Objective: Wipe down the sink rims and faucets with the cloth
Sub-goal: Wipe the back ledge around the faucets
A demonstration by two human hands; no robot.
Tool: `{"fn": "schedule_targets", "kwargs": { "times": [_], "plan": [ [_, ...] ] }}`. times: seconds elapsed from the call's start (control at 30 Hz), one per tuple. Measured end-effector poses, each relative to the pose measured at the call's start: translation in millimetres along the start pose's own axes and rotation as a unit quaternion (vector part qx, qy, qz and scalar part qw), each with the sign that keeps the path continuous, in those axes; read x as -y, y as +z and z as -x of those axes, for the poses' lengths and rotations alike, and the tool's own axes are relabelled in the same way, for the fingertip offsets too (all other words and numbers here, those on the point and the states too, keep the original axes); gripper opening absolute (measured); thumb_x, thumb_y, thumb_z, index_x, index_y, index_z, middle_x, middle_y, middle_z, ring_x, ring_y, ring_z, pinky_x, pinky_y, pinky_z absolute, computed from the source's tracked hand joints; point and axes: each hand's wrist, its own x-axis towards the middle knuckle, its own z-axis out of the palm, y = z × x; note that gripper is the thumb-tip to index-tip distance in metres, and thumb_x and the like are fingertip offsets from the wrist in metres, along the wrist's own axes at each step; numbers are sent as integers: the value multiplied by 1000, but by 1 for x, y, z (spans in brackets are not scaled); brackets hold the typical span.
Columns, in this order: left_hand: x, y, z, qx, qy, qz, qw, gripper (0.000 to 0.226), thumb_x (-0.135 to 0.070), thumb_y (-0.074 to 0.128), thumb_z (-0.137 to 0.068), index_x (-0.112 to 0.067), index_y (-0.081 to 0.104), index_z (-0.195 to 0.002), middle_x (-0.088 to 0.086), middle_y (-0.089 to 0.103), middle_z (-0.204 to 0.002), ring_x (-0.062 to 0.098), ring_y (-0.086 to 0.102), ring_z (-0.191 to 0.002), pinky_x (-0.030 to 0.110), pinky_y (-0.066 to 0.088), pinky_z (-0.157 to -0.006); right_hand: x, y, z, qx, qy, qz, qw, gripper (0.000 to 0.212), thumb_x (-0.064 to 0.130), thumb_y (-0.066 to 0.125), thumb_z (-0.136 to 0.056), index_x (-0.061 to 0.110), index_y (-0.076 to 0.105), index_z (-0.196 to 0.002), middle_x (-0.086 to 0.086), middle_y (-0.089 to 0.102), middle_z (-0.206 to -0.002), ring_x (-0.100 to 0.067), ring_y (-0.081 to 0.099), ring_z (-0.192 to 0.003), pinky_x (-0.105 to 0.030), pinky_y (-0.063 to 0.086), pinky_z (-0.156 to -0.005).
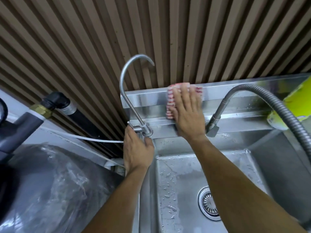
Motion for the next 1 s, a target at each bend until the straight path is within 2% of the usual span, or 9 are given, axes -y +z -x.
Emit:
{"fn": "schedule_targets", "kwargs": {
  "times": [0.1,0.17,0.27,0.33,0.5,0.63,0.8,0.93,1.0],
  "plan": [
    [-3,0,0,17,14,-28,999,80,-30,53,-97,6,13,-158,24,33,-160,34,33,-148,41,26,-123,0,-9,2,-2,204,-90,975,69,41,36,-110,10,5,-163,-20,1,-171,-40,-2,-157,-54,1,-127],
    [-1,1,-3,33,22,-55,998,80,-30,44,-101,4,0,-158,22,22,-166,31,23,-153,38,19,-126,22,-11,-10,3,226,-112,968,76,49,37,-107,8,7,-163,-20,-4,-170,-42,-2,-157,-51,-4,-128],
    [1,3,-8,53,26,-83,995,77,-29,33,-104,-2,-15,-158,13,6,-171,26,9,-157,36,13,-127,50,-2,-7,53,28,-66,996,72,35,44,-105,15,9,-164,-15,-2,-170,-40,2,-158,-50,0,-128],
    [1,3,-9,61,24,-88,994,74,-29,29,-105,-6,-19,-158,6,0,-172,22,3,-158,37,16,-127,51,1,1,91,-91,-53,990,74,20,47,-100,18,10,-164,-10,2,-171,-34,0,-158,-46,-3,-129],
    [-2,-3,-9,65,17,-84,994,71,-29,27,-106,-14,-18,-159,0,2,-172,16,-1,-158,45,29,-122,39,-3,48,230,-123,-106,960,64,31,26,-97,16,39,-158,-5,34,-165,-27,22,-156,-41,6,-129],
    [-5,-5,-4,61,9,-71,996,73,-23,33,-105,-10,-12,-160,9,6,-171,23,4,-158,45,20,-126,36,-15,55,266,72,-134,952,70,46,15,-95,27,36,-158,8,26,-168,-20,13,-158,-41,3,-129],
    [5,-2,-4,47,34,-56,997,75,-16,39,-101,1,-4,-159,17,16,-168,27,10,-157,39,5,-128,64,-17,59,216,277,-19,936,70,40,18,-100,10,17,-163,-11,14,-170,-40,11,-156,-52,3,-127],
    [7,-5,-4,54,36,-36,997,72,-10,36,-101,-5,-4,-161,13,13,-170,26,10,-157,41,10,-128,98,-16,38,256,98,-120,954,62,35,33,-96,18,46,-153,-3,45,-160,-37,48,-129,-46,26,-114],
    [8,-7,-2,55,39,-32,997,76,-6,38,-98,-5,-4,-161,15,15,-169,28,11,-157,42,12,-128,80,-14,38,246,33,-133,959,55,36,37,-97,23,55,-146,2,53,-153,-35,50,-122,-43,31,-110]
  ]
}}
